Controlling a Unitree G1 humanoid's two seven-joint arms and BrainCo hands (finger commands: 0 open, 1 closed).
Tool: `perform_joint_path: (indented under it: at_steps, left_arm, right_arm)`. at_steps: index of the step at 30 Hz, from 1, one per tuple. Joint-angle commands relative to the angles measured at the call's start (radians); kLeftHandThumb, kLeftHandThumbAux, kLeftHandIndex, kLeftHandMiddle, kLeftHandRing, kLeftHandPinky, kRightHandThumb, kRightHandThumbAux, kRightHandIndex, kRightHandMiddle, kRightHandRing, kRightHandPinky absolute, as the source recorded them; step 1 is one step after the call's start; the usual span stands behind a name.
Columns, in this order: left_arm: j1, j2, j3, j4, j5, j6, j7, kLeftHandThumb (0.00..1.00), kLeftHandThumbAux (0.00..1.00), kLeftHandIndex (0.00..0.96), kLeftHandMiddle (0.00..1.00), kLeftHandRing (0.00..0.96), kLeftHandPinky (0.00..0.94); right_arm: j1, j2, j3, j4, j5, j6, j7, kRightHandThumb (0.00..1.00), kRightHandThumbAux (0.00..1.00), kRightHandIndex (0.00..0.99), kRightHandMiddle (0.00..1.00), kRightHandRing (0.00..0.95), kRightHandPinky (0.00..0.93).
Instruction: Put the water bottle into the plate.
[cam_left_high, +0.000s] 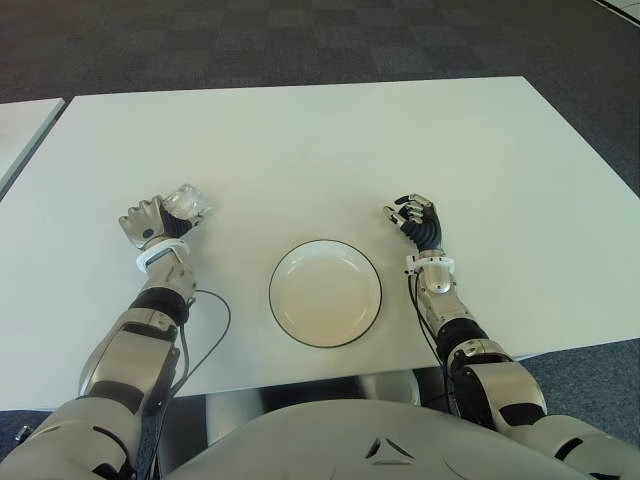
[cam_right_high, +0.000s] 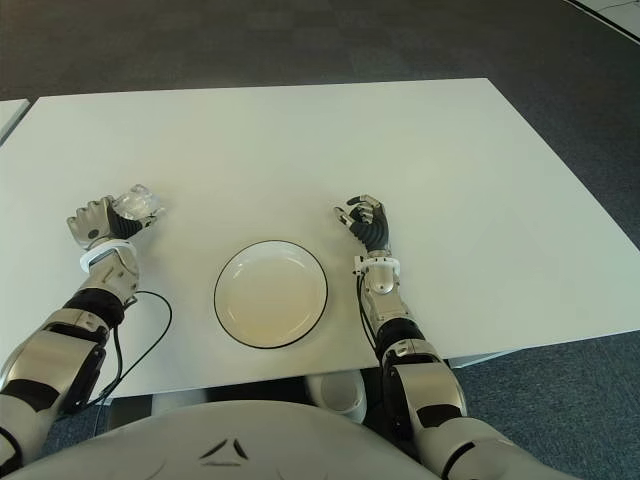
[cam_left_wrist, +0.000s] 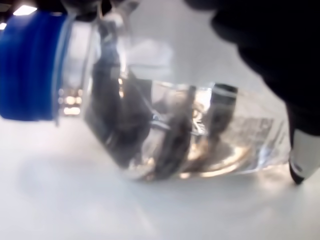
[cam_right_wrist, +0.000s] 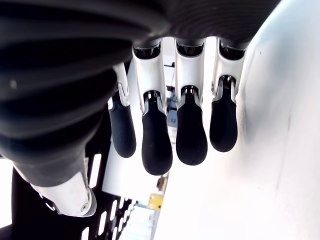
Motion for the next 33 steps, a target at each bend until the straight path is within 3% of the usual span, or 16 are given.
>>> perform_joint_path:
  at_steps: [1, 22, 28, 33]
  left_arm:
    - [0.075, -0.06, 0.003, 0.03, -0.062, -0.007, -0.087, 0.854, 0.663, 0.413, 0.527, 0.785, 0.785]
    - [0.097, -0.062, 0.024, -0.016, -0.087, -0.051, -0.058, 0.852, 0.666, 0.406, 0.524, 0.798, 0.777]
    - [0.178, -0.053, 0.023, -0.191, -0.066, -0.083, -0.001, 0.852, 0.667, 0.403, 0.523, 0.805, 0.775]
    - [0.292, -0.036, 0.027, -0.466, -0.041, -0.104, 0.019, 0.852, 0.668, 0.4, 0.525, 0.812, 0.781]
  right_arm:
    - [0.011, 0.003, -0.001, 0.005, 0.0, 0.01, 0.005, 0.709, 0.729, 0.435, 0.693, 0.68, 0.593]
    - [0.009, 0.007, -0.005, 0.01, 0.004, 0.025, 0.001, 0.709, 0.729, 0.434, 0.686, 0.679, 0.61]
    - [0.005, 0.007, -0.007, 0.017, 0.004, 0.024, -0.004, 0.709, 0.729, 0.435, 0.686, 0.679, 0.606]
    - [0.003, 0.006, -0.009, 0.025, 0.004, 0.024, -0.004, 0.709, 0.728, 0.435, 0.687, 0.681, 0.621]
